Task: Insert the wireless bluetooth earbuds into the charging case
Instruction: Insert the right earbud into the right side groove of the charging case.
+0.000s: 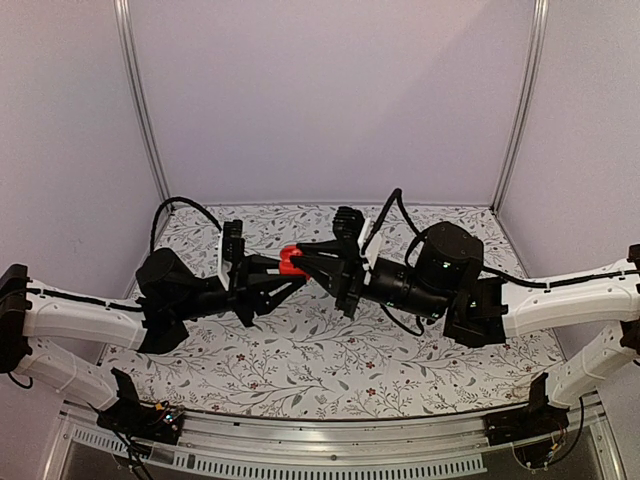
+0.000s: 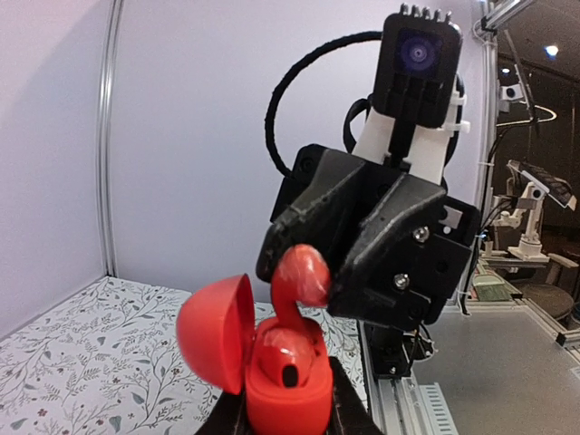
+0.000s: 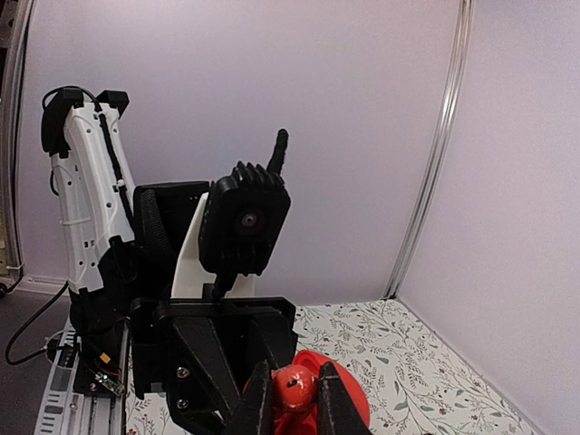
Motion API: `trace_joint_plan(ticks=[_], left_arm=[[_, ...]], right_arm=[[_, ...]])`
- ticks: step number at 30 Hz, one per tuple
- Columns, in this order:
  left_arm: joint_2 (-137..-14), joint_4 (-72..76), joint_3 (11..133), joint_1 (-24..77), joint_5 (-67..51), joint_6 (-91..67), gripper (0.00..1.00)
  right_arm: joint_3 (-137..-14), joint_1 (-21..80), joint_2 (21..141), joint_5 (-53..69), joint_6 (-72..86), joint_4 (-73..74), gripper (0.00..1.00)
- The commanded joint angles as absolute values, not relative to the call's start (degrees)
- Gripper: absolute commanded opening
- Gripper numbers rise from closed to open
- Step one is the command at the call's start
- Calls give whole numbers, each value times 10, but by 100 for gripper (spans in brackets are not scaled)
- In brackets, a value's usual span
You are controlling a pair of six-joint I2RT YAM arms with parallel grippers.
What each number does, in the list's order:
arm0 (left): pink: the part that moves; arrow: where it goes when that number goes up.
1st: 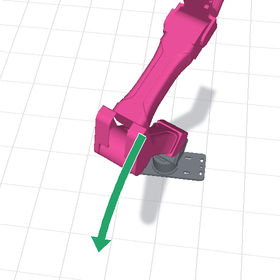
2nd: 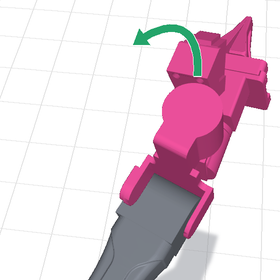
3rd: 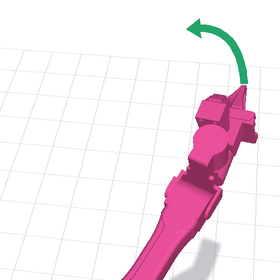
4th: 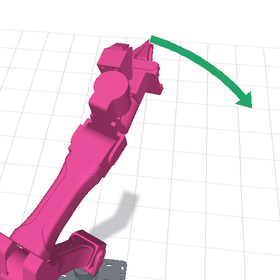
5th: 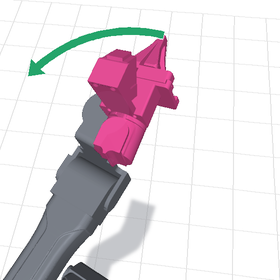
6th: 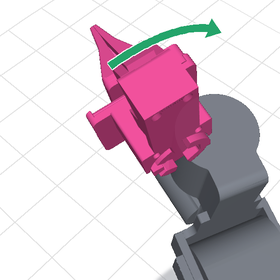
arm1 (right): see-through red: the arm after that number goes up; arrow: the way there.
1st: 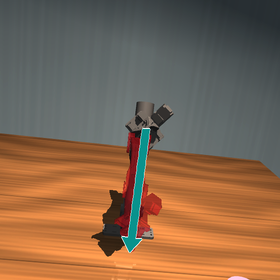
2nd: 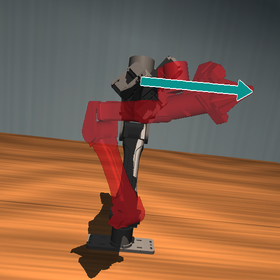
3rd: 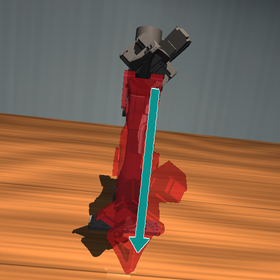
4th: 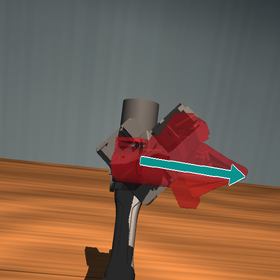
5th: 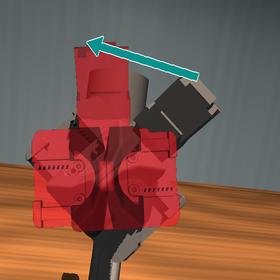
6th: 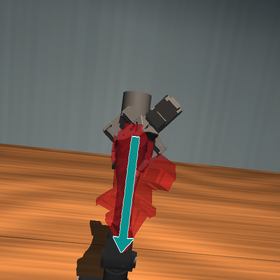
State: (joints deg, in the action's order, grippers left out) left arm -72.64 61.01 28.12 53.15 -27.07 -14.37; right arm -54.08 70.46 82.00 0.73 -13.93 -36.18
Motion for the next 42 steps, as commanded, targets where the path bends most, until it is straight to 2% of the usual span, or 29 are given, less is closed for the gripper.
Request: trace_joint_plan(ticks=[1,15,32,35,42], left_arm=[[-712,616,284,525,-254,-134,0],[-700,605,281,525,-226,-125,0],[-704,585,288,522,-213,-123,0],[-707,585,289,521,-216,-123,0],[-711,584,290,521,-217,-124,0]], right_arm=[[-557,710,832,-23,-127,-387,8],[-543,719,837,-40,-113,-397,8],[-525,719,825,-20,-123,-400,21],[-525,719,821,-23,-124,-400,27],[-524,719,798,-32,-129,-392,33]])
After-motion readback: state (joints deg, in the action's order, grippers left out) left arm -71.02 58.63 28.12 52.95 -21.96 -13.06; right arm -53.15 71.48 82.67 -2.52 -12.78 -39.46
